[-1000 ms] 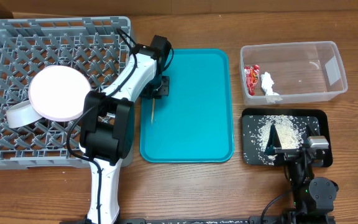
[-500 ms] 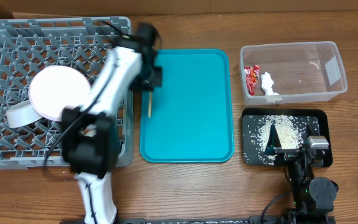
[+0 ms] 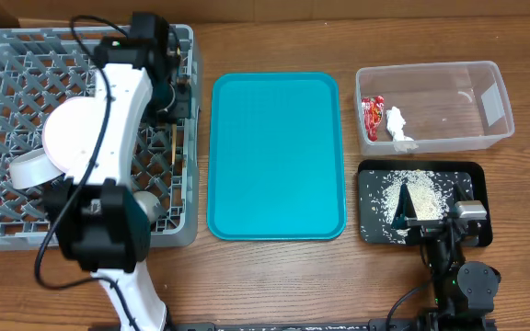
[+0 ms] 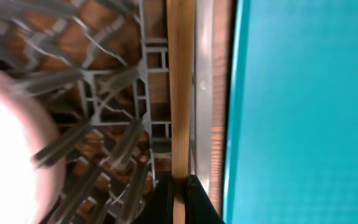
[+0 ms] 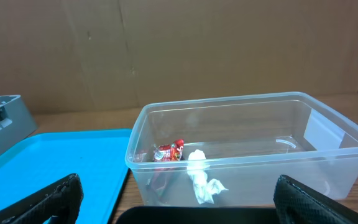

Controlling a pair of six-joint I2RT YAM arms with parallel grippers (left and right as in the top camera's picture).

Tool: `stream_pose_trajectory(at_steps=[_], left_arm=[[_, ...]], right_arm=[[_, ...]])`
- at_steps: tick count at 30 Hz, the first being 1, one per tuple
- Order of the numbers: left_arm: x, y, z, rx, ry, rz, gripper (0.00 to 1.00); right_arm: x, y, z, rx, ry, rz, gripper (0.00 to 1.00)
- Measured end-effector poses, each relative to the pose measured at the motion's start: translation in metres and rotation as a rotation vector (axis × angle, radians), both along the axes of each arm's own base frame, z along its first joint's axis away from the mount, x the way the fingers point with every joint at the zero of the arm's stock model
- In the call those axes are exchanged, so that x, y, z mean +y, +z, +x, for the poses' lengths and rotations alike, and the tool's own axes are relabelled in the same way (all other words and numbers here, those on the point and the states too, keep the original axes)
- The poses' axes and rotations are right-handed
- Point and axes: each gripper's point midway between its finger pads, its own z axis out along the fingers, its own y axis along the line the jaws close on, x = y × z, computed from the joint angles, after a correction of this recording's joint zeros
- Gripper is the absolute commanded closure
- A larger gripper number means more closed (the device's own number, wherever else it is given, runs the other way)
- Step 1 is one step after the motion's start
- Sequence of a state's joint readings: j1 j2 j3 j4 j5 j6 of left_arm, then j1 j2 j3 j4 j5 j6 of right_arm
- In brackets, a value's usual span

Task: Sort waste into correct bins and load items into the dishwasher
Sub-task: 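Place the chopstick upright in the rack's right edge and release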

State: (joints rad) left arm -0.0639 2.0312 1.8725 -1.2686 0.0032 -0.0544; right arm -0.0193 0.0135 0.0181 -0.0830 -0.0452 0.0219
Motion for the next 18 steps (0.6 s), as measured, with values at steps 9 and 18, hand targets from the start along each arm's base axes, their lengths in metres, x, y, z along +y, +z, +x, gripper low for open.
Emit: stream_pose_trajectory(at_steps=[9, 18], left_arm=[[0.004, -0.019, -0.009, 0.087, 0.054, 0.021, 0.38], [-0.021, 0.081, -0.027, -0.14, 0.025, 0.013, 0.31]], right_arm=[[0.0, 0.0, 0.0, 0.0, 0.0, 0.0, 0.0], [0.0, 0.0, 0.0, 0.0, 0.0, 0.0, 0.0]])
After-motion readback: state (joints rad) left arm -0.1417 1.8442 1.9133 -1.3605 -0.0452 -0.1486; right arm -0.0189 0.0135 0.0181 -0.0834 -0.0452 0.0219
